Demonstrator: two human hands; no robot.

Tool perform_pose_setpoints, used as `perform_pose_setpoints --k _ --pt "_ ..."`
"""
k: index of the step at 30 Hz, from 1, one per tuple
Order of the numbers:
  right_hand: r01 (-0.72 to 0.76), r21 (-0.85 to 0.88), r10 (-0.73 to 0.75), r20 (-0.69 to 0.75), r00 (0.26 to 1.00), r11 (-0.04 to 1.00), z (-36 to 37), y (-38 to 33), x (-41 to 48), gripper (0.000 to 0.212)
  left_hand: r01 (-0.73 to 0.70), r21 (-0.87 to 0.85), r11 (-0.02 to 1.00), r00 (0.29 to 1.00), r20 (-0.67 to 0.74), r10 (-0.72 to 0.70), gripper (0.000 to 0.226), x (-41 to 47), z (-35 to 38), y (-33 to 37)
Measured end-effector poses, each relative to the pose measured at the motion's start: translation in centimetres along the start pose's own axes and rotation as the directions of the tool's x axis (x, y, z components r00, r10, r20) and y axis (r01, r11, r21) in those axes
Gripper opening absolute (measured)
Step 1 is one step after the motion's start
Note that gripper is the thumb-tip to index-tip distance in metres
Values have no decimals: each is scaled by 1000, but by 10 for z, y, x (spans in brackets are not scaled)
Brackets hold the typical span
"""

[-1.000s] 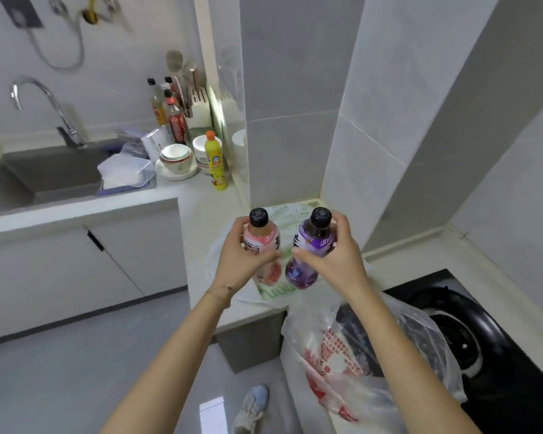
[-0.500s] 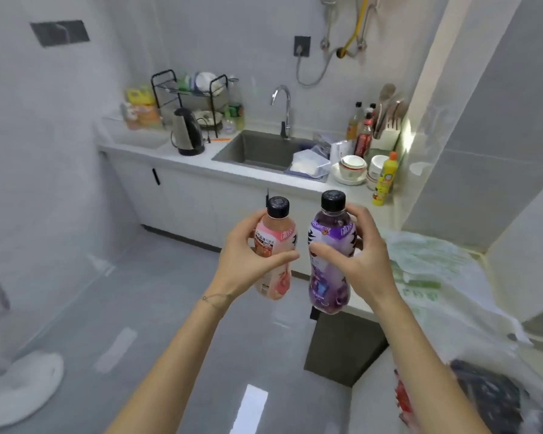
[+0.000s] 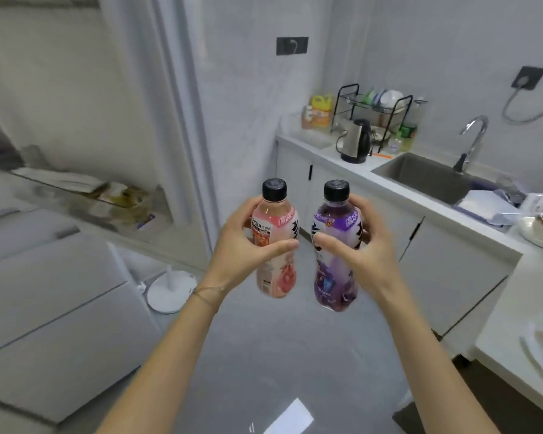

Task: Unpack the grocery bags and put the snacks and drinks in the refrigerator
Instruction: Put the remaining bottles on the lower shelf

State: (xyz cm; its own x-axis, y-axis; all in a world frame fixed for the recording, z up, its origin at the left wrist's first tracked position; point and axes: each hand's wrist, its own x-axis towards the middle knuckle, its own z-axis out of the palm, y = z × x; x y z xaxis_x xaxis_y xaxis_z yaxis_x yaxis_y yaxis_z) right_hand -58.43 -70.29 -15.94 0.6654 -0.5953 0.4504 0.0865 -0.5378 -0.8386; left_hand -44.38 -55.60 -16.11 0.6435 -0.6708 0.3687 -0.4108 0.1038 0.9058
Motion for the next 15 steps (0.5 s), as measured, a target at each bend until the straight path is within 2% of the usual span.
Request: perform_pose_setpoints --k 8,15 --pt "71 171 -100 169 981 983 178 -84 -8 63 56 133 990 989 -146 -37 63 -66 -193 1" --pt "95 248 -165 280 946 964 306 -140 -8 69 125 266 956 944 -329 -31 62 -108 -322 8"
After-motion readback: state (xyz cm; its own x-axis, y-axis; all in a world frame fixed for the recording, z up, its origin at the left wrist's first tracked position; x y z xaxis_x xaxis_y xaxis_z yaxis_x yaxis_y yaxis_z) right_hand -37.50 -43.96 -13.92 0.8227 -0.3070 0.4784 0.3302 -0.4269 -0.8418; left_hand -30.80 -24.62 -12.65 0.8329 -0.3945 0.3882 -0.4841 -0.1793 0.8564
